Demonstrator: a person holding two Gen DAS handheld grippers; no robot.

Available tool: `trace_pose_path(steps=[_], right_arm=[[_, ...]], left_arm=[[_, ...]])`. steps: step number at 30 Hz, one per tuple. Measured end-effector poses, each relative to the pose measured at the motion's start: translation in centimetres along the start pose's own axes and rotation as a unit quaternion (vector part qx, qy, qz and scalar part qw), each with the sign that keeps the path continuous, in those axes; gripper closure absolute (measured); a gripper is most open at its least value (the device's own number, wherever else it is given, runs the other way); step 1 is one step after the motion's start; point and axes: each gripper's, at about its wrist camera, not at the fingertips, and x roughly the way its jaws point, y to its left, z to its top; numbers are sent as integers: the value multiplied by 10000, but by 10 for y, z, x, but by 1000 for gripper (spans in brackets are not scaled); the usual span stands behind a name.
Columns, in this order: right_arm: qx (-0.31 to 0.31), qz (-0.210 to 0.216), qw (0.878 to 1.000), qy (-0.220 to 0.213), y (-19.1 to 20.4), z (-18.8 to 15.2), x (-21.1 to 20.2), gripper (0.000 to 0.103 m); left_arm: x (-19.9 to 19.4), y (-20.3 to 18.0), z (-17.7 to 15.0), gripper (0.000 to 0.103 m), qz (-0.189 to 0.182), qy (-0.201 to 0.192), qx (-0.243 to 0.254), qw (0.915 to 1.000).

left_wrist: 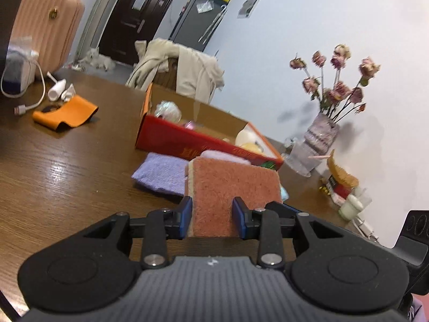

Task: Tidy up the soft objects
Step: 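Carry the brown sponge with both tools over the cardboard box, then lower the brown sponge into the box and open both tools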

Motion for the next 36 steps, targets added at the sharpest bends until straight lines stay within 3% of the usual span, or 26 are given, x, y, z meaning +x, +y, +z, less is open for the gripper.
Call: trace_pose_path(steps=[5, 10, 17, 22, 29, 32, 33, 36], right_arm=[[76, 5, 9997, -238, -5, 11, -23, 79], [206, -116, 9992, -330, -32, 56, -14, 80], [465, -323, 9984, -38, -116, 157, 77, 82], [859, -623, 9922, 661, -190, 200, 174, 82], [731, -1327, 9784, 1405, -250, 186, 272, 80], [444, -1548, 9784, 1300, -250, 184, 280, 80], [362, -1575, 9794, 1208, -247, 186, 277, 80], [21, -1712, 9798, 1034, -238, 192, 270, 78]], left_arm=[[-6, -27, 7, 70, -60, -152, 195, 9997], [30, -46, 51, 70, -266, -100, 248, 9993], [160, -53, 151, 70, -237, 241, -106, 9994], [278, -33, 197, 70, 21, 819, -480, 9955], [398, 3, 191, 70, 410, 1526, -805, 9841], [412, 9, 184, 66, 564, 1667, -865, 9806], [411, 9, 185, 59, 496, 1726, -815, 9804], [393, 1, 193, 56, 523, 1508, -534, 9857]])
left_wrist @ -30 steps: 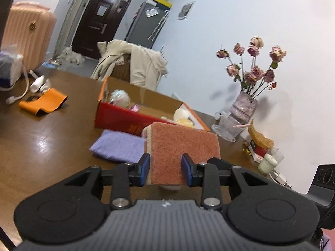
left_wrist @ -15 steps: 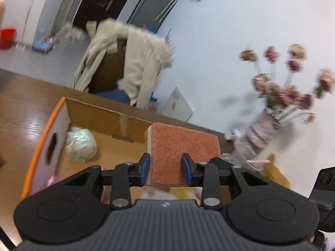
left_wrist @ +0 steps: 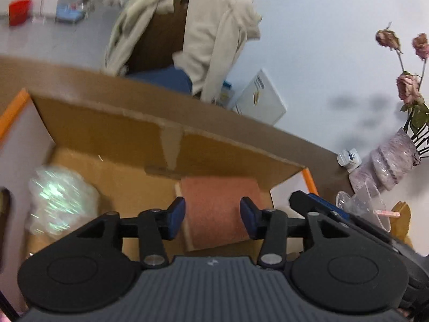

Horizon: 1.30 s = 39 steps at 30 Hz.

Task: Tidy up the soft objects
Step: 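Lower the brown sponge into the box and open both tools, then move both tools back over the purple linen cloth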

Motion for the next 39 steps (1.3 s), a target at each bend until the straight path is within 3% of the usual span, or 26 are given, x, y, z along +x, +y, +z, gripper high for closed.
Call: trace_pose_path(steps=[6, 12, 16, 24, 31, 34, 39], right_arm=[[-168, 37, 9995, -275, 3, 13, -52, 67], [-542, 101, 9963, -665, 18, 17, -142, 54], [-783, 154, 9915, -1028, 26, 3, -217, 47], [-1159, 349, 9811, -1511, 57, -64, -335, 33], [-1568, 368, 9689, -1881, 97, -173, -398, 25], [-1562, 372, 9704, -1806, 108, -220, -409, 21], [-915, 686, 9839, -1373, 102, -268, -414, 21]], left_arm=[[-85, -14, -7, 50, -122, -419, 694, 9966], [-191, -27, -42, 39, 183, -933, 1539, 9835], [-259, -25, -73, 29, 352, -1198, 1895, 9739], [-373, -5, -161, 20, 619, -1813, 2339, 9532], [-424, 19, -278, 8, 708, -2380, 2609, 9329], [-438, 35, -330, 5, 616, -2588, 2374, 9343], [-447, 63, -377, 4, 617, -2502, 1660, 9518]])
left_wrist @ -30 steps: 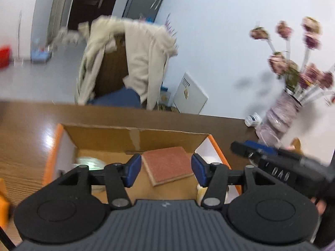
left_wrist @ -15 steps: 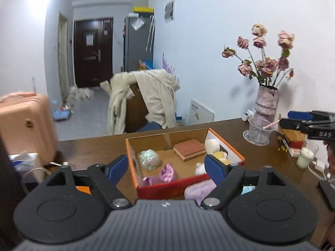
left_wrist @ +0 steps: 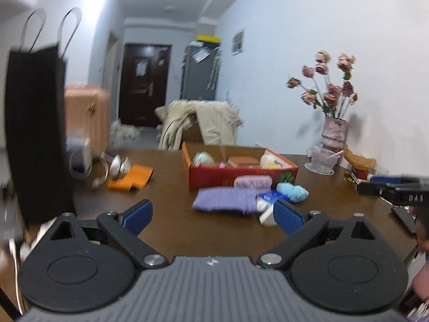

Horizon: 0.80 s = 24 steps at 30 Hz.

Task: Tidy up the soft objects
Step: 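Move both tools back over the purple linen cloth, then grasp the purple linen cloth with both tools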

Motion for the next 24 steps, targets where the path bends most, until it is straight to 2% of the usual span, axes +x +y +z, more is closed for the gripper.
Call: trace_pose_path(steps=[2, 5, 10, 18, 24], right_arm=[[-157, -9, 9997, 168, 4, -5, 5, 21], [-128, -62, 9997, 185, 5, -6, 11, 21], [8, -109, 9994, 342, -2, -15, 26, 22], [348, -145, 9972, 646, -20, -16, 81, 26], [536, 84, 9956, 761, -27, -4, 150, 27]], left_arm=[[-1, 4, -3, 4, 79, 53, -19, 10000], [4, 7, -2, 4, 189, 71, -27, 9998], [31, 9, -6, 4, 54, 300, -150, 9994], [115, 12, -11, 5, -191, 811, -369, 9958], [198, 25, 3, 5, -314, 1026, -457, 9932]])
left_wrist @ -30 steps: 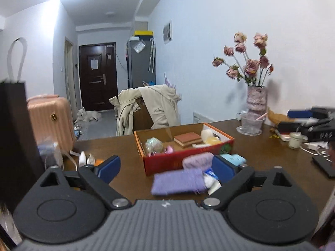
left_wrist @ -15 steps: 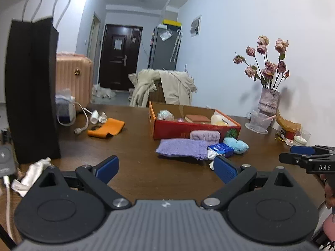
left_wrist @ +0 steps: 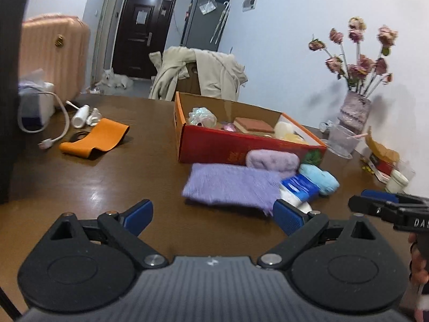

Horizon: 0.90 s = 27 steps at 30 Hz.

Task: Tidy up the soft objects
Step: 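Grasp the purple linen cloth with both tools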

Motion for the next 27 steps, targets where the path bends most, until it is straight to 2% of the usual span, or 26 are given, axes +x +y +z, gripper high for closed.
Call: trace_pose_path(steps=[3, 5, 8, 9, 11, 12, 13, 14, 16, 19, 24, 27], right_arm=[[177, 150, 9997, 124, -3, 12, 43, 27], [346, 230, 9987, 286, -5, 20, 73, 32], [390, 286, 9977, 474, -3, 28, 110, 34], [394, 290, 9973, 541, -2, 29, 119, 35], [362, 273, 9968, 658, 1, 29, 135, 46], [286, 262, 9971, 648, 5, 27, 139, 50], [201, 278, 9972, 671, 8, 26, 143, 61], [159, 261, 9971, 701, 10, 24, 146, 68], [74, 252, 9968, 753, 12, 19, 149, 73], [99, 224, 9976, 647, 12, 17, 147, 80], [75, 477, 9986, 232, 14, 21, 128, 88], [24, 630, 9979, 171, 21, 28, 111, 91]], left_arm=[[46, 17, 14, 6, -229, 213, -175, 9994], [69, 25, 19, 11, -135, 342, -329, 9988], [90, 39, 19, 17, -445, 350, -668, 9962], [94, 44, 17, 28, -563, 373, -883, 9938], [102, 54, 12, 43, -847, 546, -1205, 9876], [103, 57, 11, 59, -949, 553, -1265, 9859], [103, 58, 11, 66, -1021, 594, -1304, 9844], [103, 59, 10, 68, -1107, 600, -1343, 9829], [102, 56, 10, 79, -1208, 634, -1277, 9824], [96, 43, 8, 91, -1114, 517, -932, 9880], [79, 23, 7, 94, -924, 257, -478, 9942], [53, 10, 8, 95, -828, -50, -345, 9960]])
